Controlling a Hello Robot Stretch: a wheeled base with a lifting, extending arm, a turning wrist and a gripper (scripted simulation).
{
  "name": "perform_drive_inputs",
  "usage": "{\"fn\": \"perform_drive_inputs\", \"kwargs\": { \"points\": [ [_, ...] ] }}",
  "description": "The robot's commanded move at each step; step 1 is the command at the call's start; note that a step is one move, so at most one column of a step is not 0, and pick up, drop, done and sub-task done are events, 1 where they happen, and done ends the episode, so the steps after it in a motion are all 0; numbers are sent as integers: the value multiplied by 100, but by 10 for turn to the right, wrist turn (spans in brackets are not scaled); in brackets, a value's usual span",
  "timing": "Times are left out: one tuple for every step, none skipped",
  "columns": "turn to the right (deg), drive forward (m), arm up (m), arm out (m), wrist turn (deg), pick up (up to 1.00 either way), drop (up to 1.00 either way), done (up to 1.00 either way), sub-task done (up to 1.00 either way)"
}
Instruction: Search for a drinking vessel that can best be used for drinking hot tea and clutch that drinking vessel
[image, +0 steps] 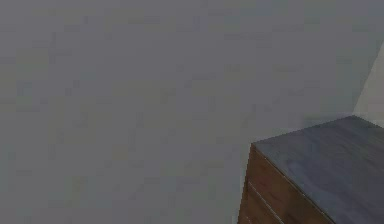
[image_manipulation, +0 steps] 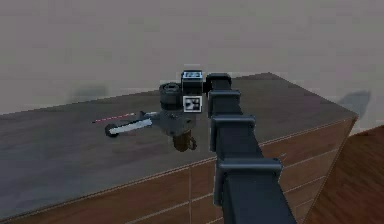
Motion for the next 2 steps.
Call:
{"fn": "perform_drive_inputs", "kwargs": {
  "points": [
    [0, 0, 0, 0, 450, 0, 0, 0, 0],
    [0, 0, 0, 0, 120, 0, 0, 0, 0]
  ]
}}
